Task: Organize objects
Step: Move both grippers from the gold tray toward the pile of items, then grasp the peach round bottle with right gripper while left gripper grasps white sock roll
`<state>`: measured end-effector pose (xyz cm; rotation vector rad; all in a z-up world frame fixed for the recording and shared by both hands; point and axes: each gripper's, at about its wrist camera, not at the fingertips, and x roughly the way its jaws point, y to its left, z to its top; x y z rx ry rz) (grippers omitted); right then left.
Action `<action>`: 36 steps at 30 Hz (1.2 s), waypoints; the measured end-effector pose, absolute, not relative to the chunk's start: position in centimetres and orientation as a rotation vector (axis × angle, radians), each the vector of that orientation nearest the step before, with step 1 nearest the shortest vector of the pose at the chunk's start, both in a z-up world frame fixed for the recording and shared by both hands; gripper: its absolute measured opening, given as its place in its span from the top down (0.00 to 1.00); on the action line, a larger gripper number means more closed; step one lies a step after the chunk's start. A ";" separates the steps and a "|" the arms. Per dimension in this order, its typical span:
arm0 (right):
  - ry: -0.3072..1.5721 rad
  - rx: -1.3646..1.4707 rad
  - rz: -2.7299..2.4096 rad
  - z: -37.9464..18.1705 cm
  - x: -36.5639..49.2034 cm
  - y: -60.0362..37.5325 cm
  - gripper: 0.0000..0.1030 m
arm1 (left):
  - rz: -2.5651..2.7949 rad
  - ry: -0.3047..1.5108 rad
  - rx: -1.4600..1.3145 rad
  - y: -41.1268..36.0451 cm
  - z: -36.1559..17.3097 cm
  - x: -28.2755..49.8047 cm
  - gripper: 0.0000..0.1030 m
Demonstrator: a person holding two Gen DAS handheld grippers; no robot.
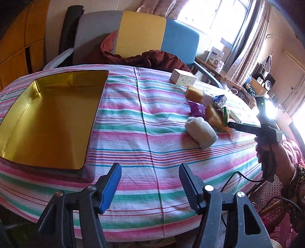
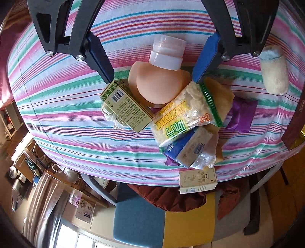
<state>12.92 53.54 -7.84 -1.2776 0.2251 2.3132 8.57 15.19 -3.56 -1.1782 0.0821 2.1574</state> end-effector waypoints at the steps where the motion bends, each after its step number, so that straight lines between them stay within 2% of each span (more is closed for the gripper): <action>1: 0.243 -1.279 2.310 -8.2 12.8 53.7 0.19 | 2.148 0.075 -1.183 15.4 -3.6 8.4 0.38; 6: 0.446 -1.311 2.294 -9.3 12.8 55.4 0.19 | 2.107 0.092 -1.195 17.2 -3.9 7.9 0.37; 8: 0.532 -1.318 2.303 -9.5 13.1 55.8 0.28 | 2.072 0.109 -1.206 18.4 -4.4 7.7 0.37; 9: 0.578 -1.327 2.307 -9.6 13.2 55.9 0.40 | 2.048 0.107 -1.222 19.0 -4.7 7.5 0.37; 14: 0.610 -1.331 2.305 -9.5 13.6 55.5 0.44 | 1.930 0.035 -1.301 22.0 -6.2 6.8 0.37; 16: 0.658 -1.331 2.304 -9.4 14.0 55.6 0.49 | 1.922 0.010 -1.312 23.1 -6.4 6.5 0.36; 24: 0.795 -1.397 2.327 -9.3 14.8 54.7 0.51 | 1.945 -0.026 -1.301 27.8 -6.7 4.9 0.21; 31: 0.837 -1.469 2.405 -9.1 14.6 52.9 0.51 | 1.983 0.086 -1.253 32.2 -7.7 4.7 0.19; 36: 0.773 -1.525 2.475 -8.9 13.9 50.6 0.51 | 2.002 0.167 -1.206 33.3 -8.7 5.0 0.20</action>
